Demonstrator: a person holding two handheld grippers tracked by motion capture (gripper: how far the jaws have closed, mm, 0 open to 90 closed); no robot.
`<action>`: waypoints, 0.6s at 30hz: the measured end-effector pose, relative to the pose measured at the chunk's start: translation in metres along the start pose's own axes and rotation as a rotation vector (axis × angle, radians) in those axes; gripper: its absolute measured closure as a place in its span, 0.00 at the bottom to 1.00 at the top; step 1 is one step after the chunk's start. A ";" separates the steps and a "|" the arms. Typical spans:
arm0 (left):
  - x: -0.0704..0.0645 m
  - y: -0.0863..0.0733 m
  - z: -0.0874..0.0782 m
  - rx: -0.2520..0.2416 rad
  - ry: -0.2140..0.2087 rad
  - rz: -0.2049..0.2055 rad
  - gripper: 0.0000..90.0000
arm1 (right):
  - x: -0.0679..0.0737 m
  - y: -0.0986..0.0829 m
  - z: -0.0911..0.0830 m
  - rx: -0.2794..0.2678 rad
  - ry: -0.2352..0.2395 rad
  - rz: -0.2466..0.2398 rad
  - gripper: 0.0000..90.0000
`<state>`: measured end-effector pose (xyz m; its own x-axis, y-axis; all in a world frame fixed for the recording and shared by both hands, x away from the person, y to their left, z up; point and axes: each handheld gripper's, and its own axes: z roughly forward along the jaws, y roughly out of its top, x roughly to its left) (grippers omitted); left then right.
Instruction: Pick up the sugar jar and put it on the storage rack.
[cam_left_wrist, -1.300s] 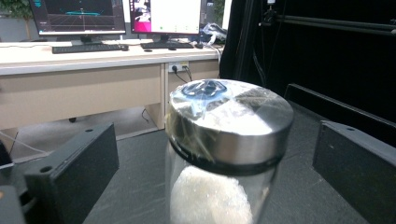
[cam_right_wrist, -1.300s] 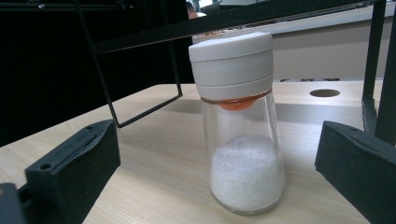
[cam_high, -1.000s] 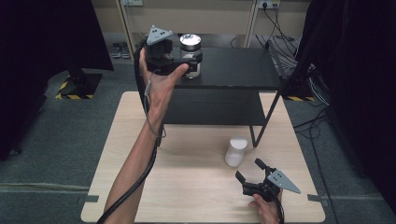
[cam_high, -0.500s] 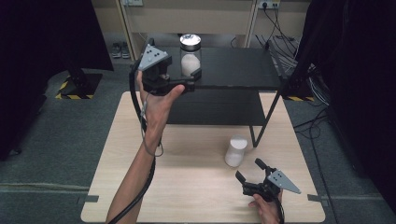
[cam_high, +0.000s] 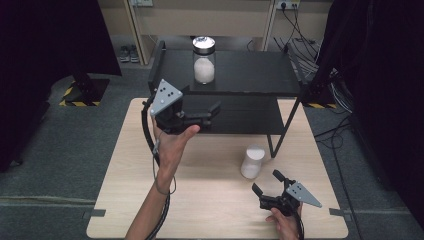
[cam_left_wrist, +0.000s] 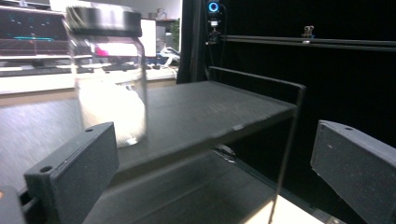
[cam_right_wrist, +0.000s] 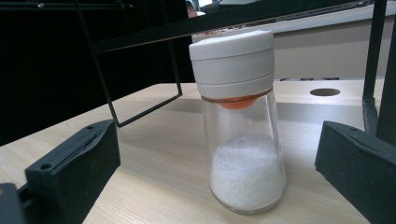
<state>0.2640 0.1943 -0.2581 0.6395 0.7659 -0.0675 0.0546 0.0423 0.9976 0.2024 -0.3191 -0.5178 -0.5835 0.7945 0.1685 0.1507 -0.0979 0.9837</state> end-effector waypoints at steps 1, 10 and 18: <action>-0.001 -0.005 -0.002 -0.004 -0.004 -0.005 0.00 | 0.000 0.000 0.000 -0.001 0.000 0.000 0.00; -0.016 -0.045 -0.014 -0.025 0.019 0.019 0.00 | 0.000 0.000 0.000 0.000 0.002 0.000 0.00; -0.018 -0.081 -0.019 -0.050 0.023 0.015 0.00 | 0.000 0.000 0.000 0.001 0.005 -0.002 0.00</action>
<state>0.2335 0.1886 -0.3376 0.6221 0.7812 -0.0523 0.0062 0.0619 0.9981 0.2027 -0.3189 -0.5179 -0.5879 0.7915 0.1670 0.1504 -0.0958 0.9840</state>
